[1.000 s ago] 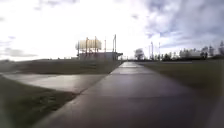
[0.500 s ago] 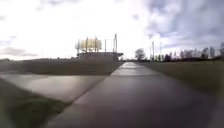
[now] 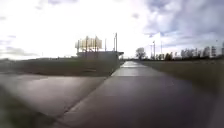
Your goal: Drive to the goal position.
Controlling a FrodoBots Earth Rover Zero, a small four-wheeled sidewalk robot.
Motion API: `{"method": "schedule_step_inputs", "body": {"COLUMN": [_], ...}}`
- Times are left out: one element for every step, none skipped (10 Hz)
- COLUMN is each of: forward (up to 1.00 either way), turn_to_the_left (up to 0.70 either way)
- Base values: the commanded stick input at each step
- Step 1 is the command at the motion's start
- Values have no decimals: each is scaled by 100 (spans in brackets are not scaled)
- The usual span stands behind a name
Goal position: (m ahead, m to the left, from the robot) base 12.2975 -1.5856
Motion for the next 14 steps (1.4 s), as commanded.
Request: {"method": "schedule_step_inputs", "body": {"forward": [100,100,100,100,100,100,100,100,100,100,100,100,100,100], "turn_to_the_left": [-25,0,0,-10,-40,-40,-40,-40,-38,-32,-18,0,0,0]}}
